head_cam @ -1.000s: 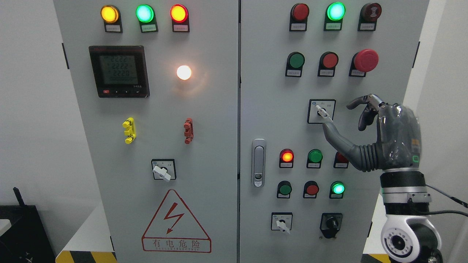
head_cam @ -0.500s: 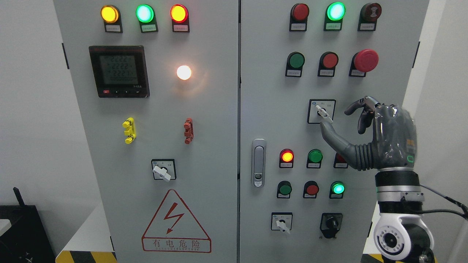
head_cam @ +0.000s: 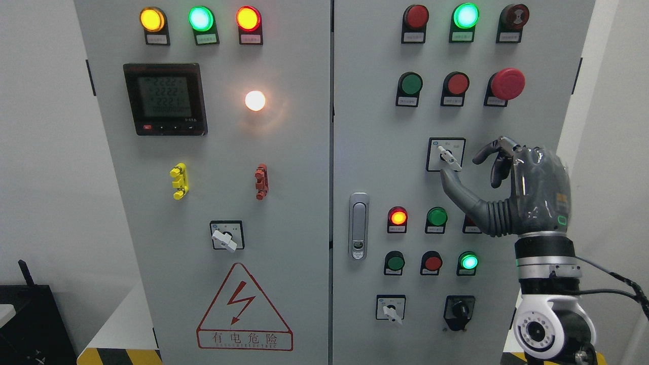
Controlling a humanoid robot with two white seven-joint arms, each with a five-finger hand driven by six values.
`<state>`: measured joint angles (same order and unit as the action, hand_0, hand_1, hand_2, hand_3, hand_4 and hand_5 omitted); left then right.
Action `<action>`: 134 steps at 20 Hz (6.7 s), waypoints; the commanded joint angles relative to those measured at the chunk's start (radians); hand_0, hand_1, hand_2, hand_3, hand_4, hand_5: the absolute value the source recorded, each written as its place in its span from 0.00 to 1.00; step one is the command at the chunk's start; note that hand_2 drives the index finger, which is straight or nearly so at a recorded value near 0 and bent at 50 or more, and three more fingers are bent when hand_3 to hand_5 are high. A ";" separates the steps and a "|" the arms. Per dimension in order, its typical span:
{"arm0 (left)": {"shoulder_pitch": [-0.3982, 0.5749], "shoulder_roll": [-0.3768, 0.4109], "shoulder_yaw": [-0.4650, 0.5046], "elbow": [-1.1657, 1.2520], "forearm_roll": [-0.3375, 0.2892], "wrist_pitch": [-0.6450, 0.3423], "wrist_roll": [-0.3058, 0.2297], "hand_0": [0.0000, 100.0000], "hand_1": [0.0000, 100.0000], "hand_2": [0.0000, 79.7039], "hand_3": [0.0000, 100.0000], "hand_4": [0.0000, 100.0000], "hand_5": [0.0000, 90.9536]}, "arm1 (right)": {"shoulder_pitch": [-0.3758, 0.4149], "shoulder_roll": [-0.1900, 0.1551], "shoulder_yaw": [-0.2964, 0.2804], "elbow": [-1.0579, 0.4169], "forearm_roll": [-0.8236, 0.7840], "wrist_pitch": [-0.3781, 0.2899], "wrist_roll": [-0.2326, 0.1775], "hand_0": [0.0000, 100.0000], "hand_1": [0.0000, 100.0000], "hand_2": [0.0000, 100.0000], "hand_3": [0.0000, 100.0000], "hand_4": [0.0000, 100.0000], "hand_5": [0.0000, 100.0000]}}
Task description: Rotate and turn off gray switch
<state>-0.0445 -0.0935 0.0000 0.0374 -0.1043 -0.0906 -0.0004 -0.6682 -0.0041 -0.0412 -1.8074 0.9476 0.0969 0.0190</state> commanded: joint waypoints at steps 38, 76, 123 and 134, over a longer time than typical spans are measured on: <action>0.000 0.000 0.032 -0.001 0.000 0.000 0.000 0.12 0.39 0.00 0.00 0.00 0.00 | -0.050 0.042 0.026 0.057 0.036 0.004 0.004 0.00 0.40 0.65 0.98 0.89 1.00; 0.000 0.000 0.032 0.001 0.000 0.000 0.000 0.12 0.39 0.00 0.00 0.00 0.00 | -0.057 0.052 0.021 0.077 0.060 0.030 0.004 0.20 0.40 0.69 0.97 0.90 1.00; 0.000 0.000 0.032 -0.001 0.000 0.000 0.000 0.12 0.39 0.00 0.00 0.00 0.00 | -0.062 0.052 0.023 0.079 0.080 0.030 0.010 0.48 0.48 0.73 0.98 0.90 1.00; 0.000 0.000 0.032 -0.001 0.000 0.000 0.000 0.12 0.39 0.00 0.00 0.00 0.00 | -0.062 0.053 0.023 0.080 0.079 0.030 0.010 0.54 0.45 0.73 0.99 0.90 1.00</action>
<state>-0.0445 -0.0936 0.0000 0.0375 -0.1043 -0.0906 -0.0004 -0.7301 0.0477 0.0003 -1.7283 1.0266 0.1262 0.0329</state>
